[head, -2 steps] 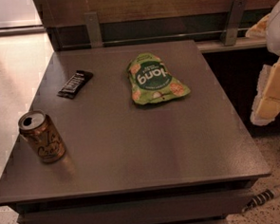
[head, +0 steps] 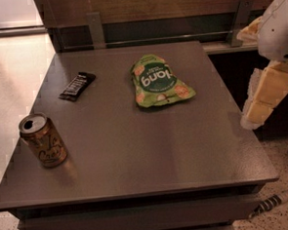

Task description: Knock orange can over

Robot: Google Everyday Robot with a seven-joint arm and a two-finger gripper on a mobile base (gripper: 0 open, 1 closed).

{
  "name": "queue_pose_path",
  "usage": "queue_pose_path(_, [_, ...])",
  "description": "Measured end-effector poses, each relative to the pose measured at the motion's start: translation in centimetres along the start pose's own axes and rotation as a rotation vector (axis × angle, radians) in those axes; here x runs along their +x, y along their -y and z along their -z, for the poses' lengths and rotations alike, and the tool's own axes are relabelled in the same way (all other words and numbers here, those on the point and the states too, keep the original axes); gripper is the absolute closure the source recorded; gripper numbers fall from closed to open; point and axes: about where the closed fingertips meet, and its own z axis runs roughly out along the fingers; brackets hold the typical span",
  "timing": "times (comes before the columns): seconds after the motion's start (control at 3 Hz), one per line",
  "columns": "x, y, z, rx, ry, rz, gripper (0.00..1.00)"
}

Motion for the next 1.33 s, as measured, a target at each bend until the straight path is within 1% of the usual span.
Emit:
queue_pose_path(0.33, [-2.6,-0.3,-1.5,-0.007,0.157,0.005,0.00])
queue_pose_path(0.67, [-4.7,-0.9,-4.0,-0.013,0.340,0.008,0.00])
queue_pose_path(1.0, [-9.8,-2.3,-5.6,-0.074,0.599,0.016,0.00])
queue_pose_path(1.33, [-13.8,-3.7,-5.9,-0.141,0.762,0.016,0.00])
